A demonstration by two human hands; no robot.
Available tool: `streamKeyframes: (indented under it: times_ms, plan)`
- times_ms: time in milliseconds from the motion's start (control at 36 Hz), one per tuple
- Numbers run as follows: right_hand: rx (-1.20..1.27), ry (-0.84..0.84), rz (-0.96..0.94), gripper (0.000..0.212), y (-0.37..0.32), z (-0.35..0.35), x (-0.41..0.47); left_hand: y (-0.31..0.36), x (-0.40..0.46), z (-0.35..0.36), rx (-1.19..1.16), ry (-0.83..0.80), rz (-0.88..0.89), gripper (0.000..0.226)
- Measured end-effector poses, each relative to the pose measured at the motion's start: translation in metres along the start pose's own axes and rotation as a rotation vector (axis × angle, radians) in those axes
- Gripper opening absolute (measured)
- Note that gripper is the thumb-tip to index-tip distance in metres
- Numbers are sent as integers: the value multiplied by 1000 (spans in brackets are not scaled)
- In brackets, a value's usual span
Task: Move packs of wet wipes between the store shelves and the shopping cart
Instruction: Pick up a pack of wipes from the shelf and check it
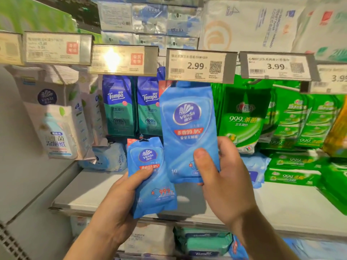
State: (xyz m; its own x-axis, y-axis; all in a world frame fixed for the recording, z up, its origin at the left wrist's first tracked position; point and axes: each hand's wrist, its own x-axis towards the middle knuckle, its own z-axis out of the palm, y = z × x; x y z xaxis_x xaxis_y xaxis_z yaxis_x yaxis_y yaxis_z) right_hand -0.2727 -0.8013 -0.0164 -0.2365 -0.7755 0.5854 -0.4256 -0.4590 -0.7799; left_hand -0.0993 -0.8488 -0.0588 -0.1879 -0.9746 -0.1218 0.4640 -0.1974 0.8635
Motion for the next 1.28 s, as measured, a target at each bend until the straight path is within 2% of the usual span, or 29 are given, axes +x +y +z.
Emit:
streamKeyframes:
  times_ms: [139,333,472,556,639,750,1028,1167,1278]
  plan:
    - [87,81,-23,15,-7,0,14,1,0,0,-7,30,-46,50]
    - [108,131,93,16,6,8,19,6,-1,-1,7,34,-47,56]
    - [142,138,198,16,18,14,14,7,1,-5,11,50,-70,49]
    - [275,109,309,19,20,21,11,5,3,-5,11,73,-68,48]
    - [450,67,468,33,22,34,11,3,6,-8,0,82,-60,46]
    - [565,97,584,38,33,50,24,1,7,-10,-1,80,-70,50]
    - [597,257,662,36,44,73,61,0,3,-7,13,101,-104,54]
    - [622,264,685,32,50,76,69,-1,-5,-7,3,59,-94,28]
    - [634,273,697,36,55,73,66,1,-6,-6,1,37,-79,44]
